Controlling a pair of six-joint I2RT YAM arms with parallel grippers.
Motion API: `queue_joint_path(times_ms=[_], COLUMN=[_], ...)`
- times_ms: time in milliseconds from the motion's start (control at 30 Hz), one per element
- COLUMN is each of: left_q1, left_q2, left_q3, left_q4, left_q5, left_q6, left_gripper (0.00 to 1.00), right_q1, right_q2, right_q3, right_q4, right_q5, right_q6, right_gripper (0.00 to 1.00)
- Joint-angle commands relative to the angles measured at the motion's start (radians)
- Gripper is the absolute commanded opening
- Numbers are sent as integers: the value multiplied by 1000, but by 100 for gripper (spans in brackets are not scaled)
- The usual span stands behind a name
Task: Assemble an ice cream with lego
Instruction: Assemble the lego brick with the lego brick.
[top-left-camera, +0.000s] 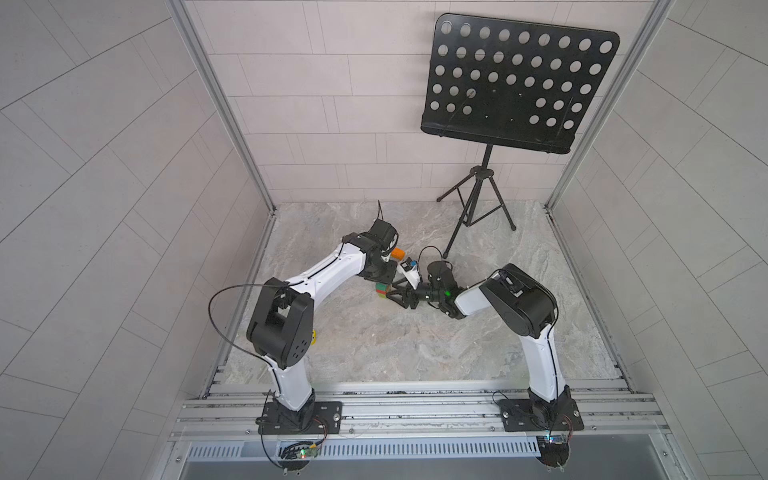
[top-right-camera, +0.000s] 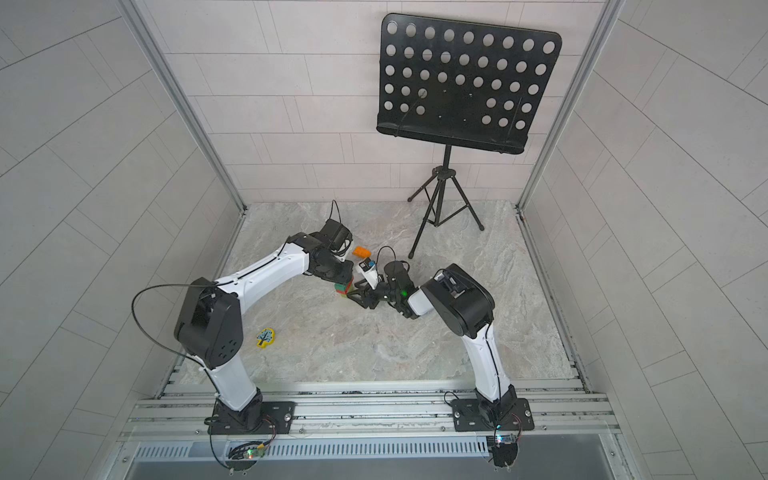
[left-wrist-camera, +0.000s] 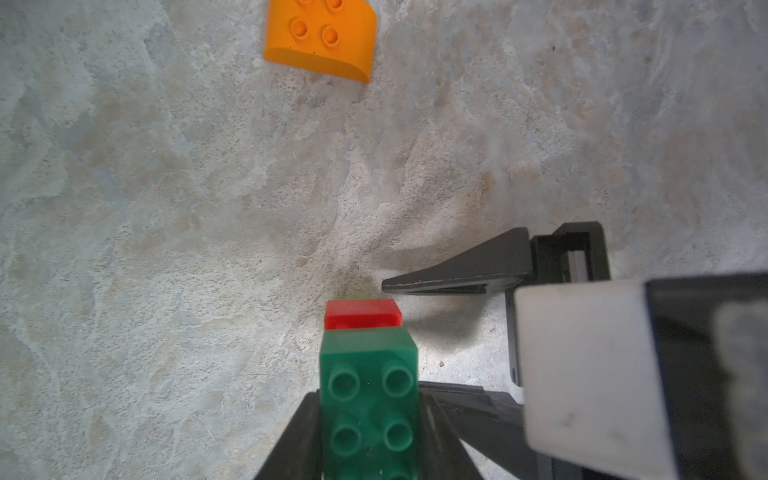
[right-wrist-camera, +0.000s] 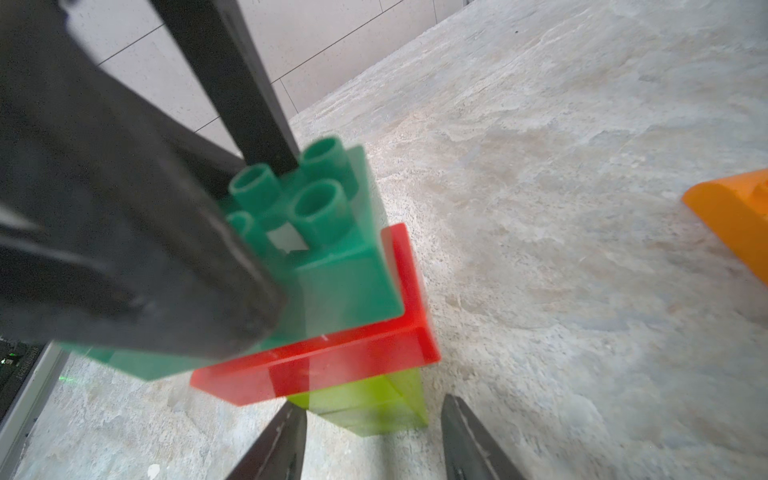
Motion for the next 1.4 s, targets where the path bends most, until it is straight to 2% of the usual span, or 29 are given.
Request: queue_joint_path(times_ms=[0,333,600,767,1100,1267,1367], left_q1=[6,8,-25,-26,-7,6,5], left_q2=[12,27,33,17,78,98,98], left_q3=[3,-41,-75,-120,-118,-100,-92], left_q4=[-6,15,-16,-9,-3,-37,-84], left_q5=[-6,24,-2,10,88,162,149], left_q6=[4,-32,-47,-66,-91,-45,-28], left_gripper=[0,0,0,0,0,0,0], right_q1=[-1,0,-1,-1,-1,1,1], right_q2=[8,6,1,0,-2,-2,-3], right_q3=[13,13,7,9,6,5,7], right_q4=[3,3,11,12,10,6,3], right_q5=[-12,-15,-12,-7,-11,-12,-11], right_q6=[-10,-9,-6,-7,-19,-25,-28], right_gripper=[57,57,55,51,43,41,39])
